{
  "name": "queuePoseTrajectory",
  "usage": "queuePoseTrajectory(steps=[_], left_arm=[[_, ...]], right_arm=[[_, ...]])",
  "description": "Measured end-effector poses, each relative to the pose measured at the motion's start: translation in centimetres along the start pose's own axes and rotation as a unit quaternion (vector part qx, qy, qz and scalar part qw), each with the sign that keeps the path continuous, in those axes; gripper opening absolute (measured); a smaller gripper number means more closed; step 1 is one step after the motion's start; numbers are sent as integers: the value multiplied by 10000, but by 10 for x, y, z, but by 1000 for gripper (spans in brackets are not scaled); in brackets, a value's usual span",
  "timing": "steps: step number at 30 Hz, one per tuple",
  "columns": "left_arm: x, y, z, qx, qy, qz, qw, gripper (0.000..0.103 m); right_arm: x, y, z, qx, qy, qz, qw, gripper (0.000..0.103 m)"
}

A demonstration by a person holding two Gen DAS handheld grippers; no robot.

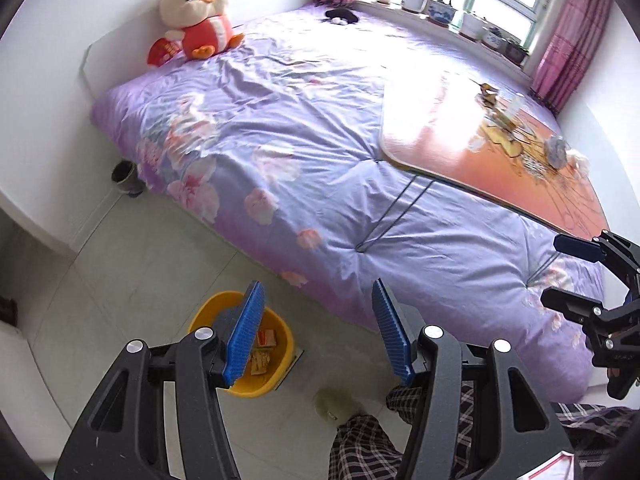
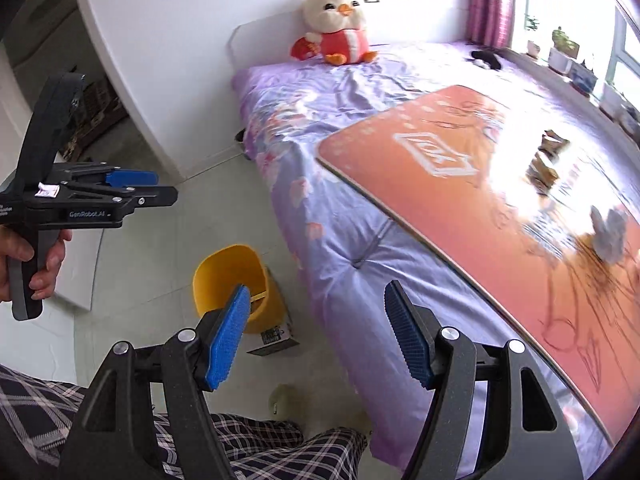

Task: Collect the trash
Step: 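Move both tools back over the table, then grasp the tissue-wrapped bread with the left tool while the right tool grasps the clear plastic bag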

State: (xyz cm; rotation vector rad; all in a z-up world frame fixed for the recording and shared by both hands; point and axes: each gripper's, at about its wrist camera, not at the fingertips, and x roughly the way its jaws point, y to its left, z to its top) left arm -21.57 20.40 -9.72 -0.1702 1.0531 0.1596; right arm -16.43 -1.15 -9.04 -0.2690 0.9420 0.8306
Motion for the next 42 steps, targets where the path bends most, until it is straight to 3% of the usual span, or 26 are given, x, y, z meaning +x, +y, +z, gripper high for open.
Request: queuePoseTrajectory(steps=[7, 12, 21, 26, 33, 42], left_arm=[[8, -67, 24, 874, 84, -557, 9946, 60], [12, -112, 44, 1234, 69, -690, 9899, 76], [37, -179, 91, 1272, -36, -778, 9888, 97], [62, -205, 120, 1218, 2, -745, 9898, 98], [99, -240, 151, 1660, -81, -578, 9844, 98], [151, -252, 187, 1885, 154, -346, 9813, 93]], right_arm=[[-52, -68, -33, 1107, -380, -880, 9892, 70], [-76, -117, -49, 1654, -523, -1346, 9756, 71], [-101, -203, -61, 2338, -834, -2155, 9444, 93], [-93, -240, -56, 2460, -774, -2168, 9415, 95], [-70, -293, -42, 2518, -580, -2095, 9431, 95], [-50, -336, -31, 2601, -400, -2060, 9425, 95]])
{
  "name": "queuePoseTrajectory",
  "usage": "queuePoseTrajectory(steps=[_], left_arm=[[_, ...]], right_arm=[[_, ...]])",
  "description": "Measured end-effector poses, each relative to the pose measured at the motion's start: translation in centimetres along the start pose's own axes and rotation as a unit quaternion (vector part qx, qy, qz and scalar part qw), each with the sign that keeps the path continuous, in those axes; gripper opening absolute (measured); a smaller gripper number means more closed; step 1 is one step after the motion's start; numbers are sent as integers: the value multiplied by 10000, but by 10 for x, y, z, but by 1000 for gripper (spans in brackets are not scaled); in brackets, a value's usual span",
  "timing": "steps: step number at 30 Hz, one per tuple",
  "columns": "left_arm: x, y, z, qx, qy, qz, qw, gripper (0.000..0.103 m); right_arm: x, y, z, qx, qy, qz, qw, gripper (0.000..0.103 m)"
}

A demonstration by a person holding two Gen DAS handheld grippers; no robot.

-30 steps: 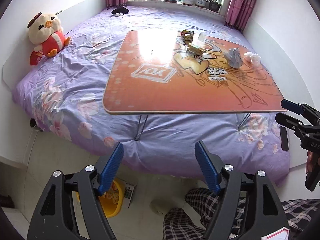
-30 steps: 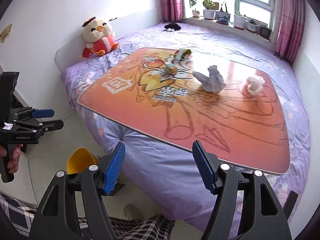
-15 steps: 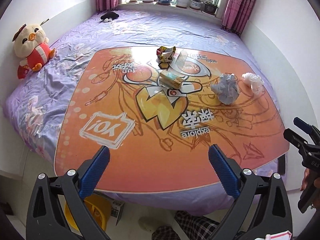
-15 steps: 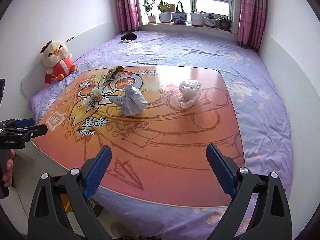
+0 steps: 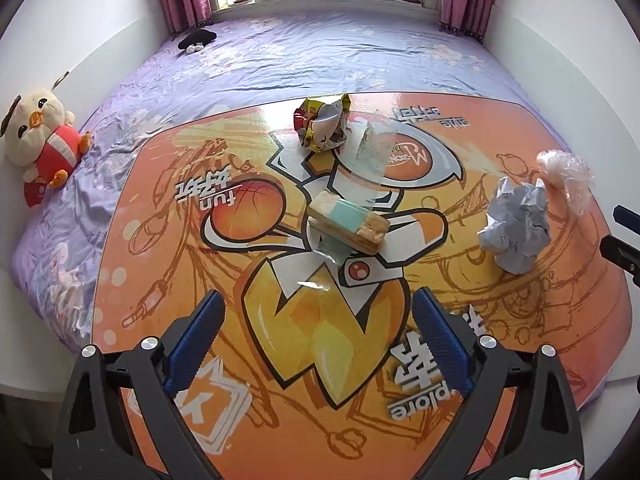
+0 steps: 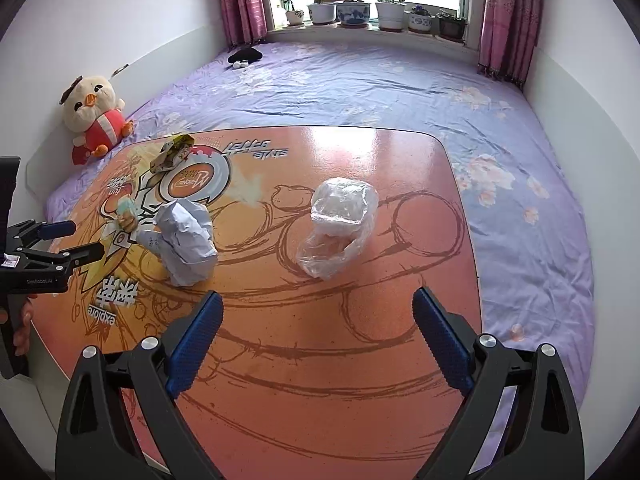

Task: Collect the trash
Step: 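Grasp the tissue-wrapped bread with the left tool while the right tool grasps the clear plastic bag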

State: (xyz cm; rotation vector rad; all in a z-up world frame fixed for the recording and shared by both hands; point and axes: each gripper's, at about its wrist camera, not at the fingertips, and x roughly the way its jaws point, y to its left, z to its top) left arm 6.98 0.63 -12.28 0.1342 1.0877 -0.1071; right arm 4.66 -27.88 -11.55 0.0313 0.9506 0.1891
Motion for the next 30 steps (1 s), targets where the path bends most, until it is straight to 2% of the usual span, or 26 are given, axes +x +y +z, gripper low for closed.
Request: queuePoseTrajectory(steps=[8, 18, 22, 30], left_arm=[[28, 0, 24, 144, 156, 52, 9998, 93], [40, 3, 41, -4, 111, -68, 9999, 93], [44, 1, 45, -180, 77, -151, 9997, 93], [44, -3, 50, -141, -55, -200, 9997, 88]], right_arm=[[17, -6, 5, 66, 139, 57, 9999, 95], [29, -11, 17, 183, 143, 33, 9997, 95], [37, -12, 21, 210, 123, -90, 9997, 95], [62, -15, 38, 369, 120, -420, 9984, 95]])
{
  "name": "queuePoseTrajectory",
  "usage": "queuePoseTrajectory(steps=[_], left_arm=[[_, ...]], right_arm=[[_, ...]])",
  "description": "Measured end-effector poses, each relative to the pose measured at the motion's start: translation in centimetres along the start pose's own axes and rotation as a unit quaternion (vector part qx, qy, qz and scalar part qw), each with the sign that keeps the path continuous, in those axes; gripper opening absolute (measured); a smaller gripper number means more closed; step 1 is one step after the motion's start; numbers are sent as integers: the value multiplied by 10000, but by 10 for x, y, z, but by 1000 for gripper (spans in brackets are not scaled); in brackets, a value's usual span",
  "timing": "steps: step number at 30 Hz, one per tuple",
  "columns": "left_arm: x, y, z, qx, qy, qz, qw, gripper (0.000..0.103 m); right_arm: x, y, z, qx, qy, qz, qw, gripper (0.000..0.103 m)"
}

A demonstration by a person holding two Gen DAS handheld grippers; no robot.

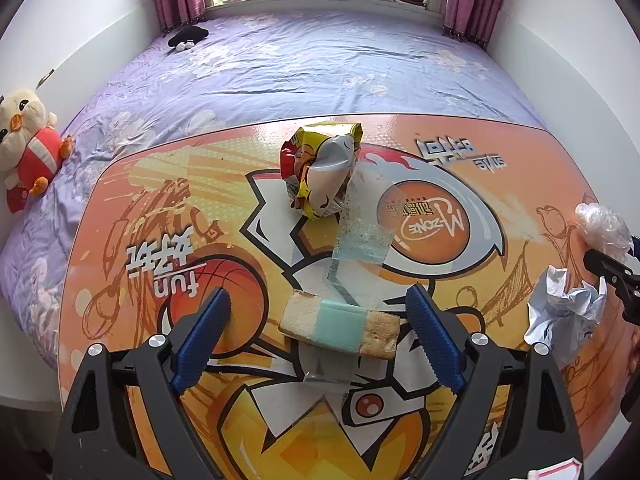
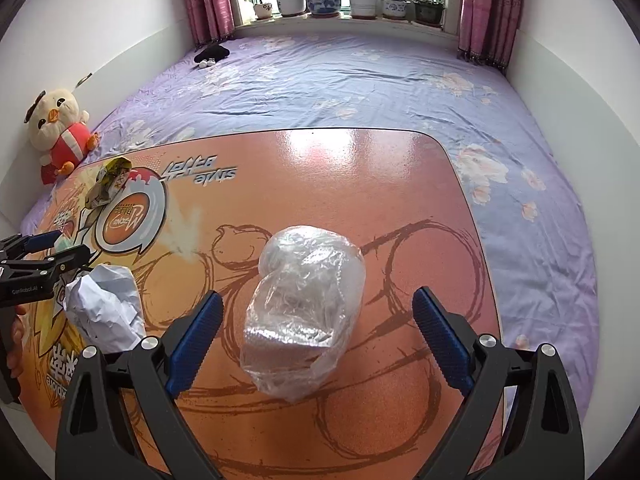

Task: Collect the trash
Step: 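Grasp the tissue-wrapped bread with the left tool while the right tool grasps the clear plastic bag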

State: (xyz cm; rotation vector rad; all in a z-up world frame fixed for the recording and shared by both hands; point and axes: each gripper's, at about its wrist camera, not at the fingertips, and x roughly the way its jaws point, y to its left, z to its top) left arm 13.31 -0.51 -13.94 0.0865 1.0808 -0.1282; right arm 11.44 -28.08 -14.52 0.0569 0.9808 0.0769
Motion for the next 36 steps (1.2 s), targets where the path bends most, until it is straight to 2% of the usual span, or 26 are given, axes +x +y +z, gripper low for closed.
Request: queuePoseTrajectory(steps=[6, 8, 11, 13, 14, 16, 17, 18, 29, 36], left_arm=[[-2, 0, -3, 19, -49, -19, 10000, 85], [-5, -1, -6, 55, -69, -42, 10000, 81], [-8, -6, -10, 121, -100, -78, 9998, 73], [-10, -8, -11, 176, -115, -104, 9997, 67], [-11, -9, -11, 196, -115, -118, 9997, 62], [-12, -10, -11, 216, -108, -130, 9996, 56], [-13, -10, -10, 203, -99, -122, 9997, 50], [-13, -9, -10, 173, -83, -122, 9997, 50], [-18, -3, -17, -11, 51, -188, 9998, 49], [-36, 3, -31, -137, 56, -197, 9997, 49]], right_arm=[[10, 2, 9, -55, -1, -131, 9999, 95], [9, 1, 8, -39, -23, -135, 9999, 90], [6, 2, 7, -123, -43, -156, 9998, 77], [4, 3, 7, -190, -63, -137, 9997, 63], [3, 4, 7, -199, -65, -125, 9997, 60], [3, 4, 8, -187, -60, -94, 9998, 45], [3, 3, 8, -173, -49, -79, 9998, 44], [3, 2, 9, -157, -42, -65, 9998, 42], [-1, 7, 6, -313, 67, 26, 9995, 40], [-11, 10, -3, -453, 172, 129, 9987, 39]])
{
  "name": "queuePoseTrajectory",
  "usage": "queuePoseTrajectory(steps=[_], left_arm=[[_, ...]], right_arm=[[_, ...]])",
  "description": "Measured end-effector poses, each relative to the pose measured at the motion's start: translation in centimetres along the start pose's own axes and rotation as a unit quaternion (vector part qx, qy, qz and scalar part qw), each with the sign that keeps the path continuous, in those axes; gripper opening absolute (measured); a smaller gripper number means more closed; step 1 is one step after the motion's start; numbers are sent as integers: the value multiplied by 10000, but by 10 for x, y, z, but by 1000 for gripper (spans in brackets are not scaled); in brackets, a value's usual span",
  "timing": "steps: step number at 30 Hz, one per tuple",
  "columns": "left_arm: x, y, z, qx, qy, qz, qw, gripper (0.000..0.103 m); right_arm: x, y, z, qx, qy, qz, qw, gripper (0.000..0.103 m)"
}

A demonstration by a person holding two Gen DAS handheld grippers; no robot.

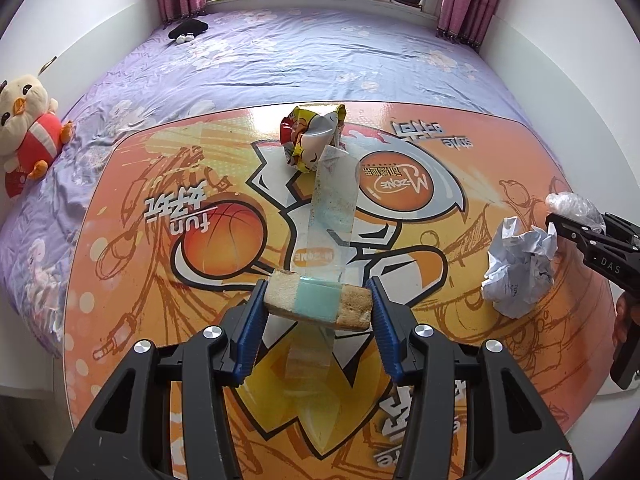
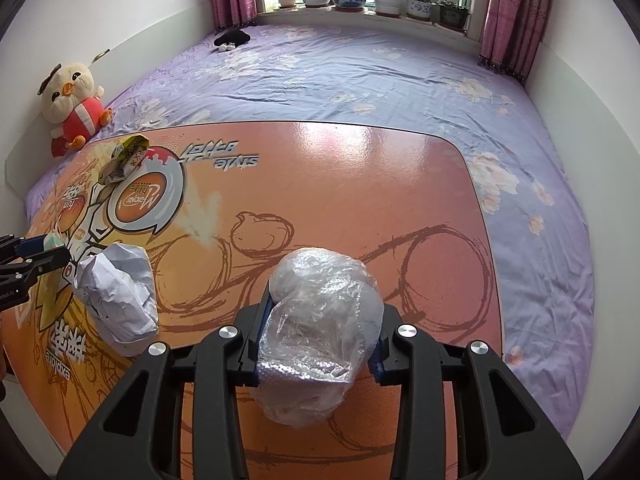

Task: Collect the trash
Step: 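Grasp the tissue-wrapped bread with the left tool while the right tool grasps the clear plastic bag, then carry the bread and plastic bag over the yellow wastebasket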

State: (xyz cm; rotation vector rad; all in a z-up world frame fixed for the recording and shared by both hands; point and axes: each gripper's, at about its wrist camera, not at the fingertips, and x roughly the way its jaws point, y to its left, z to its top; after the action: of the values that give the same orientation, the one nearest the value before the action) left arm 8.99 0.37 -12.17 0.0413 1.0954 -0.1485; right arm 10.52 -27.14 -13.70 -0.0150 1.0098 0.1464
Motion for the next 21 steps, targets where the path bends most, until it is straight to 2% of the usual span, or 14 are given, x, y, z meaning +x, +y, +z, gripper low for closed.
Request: queuePoseTrajectory(steps=[9, 21], left_arm=[[-37, 19, -34, -391, -87, -19, 9992, 49], [-102, 53, -104, -795, -372, 186, 9960, 49]], right_arm=[[-37, 20, -22, -104, 10, 331, 9994, 39], [-98, 83, -48, -850, -126, 930, 9919, 39]])
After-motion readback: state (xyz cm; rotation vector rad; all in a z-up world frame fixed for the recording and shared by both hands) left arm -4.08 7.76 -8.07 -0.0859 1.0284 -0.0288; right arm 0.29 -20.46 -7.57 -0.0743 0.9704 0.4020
